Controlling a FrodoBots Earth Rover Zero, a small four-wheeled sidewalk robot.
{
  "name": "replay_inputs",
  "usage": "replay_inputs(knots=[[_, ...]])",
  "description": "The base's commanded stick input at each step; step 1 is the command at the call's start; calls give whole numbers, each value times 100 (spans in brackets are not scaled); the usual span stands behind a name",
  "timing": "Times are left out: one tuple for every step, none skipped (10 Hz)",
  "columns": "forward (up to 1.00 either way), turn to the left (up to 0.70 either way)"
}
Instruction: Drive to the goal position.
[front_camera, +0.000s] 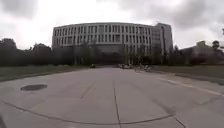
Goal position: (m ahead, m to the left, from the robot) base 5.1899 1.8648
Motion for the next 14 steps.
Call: replay_inputs(knots=[[70, 0], [70, 0], [70, 0], [70, 0], [70, 0], [70, 0], [70, 0], [70, 0], [70, 0], [70, 0], [70, 0], [70, 0], [70, 0], [70, 0]])
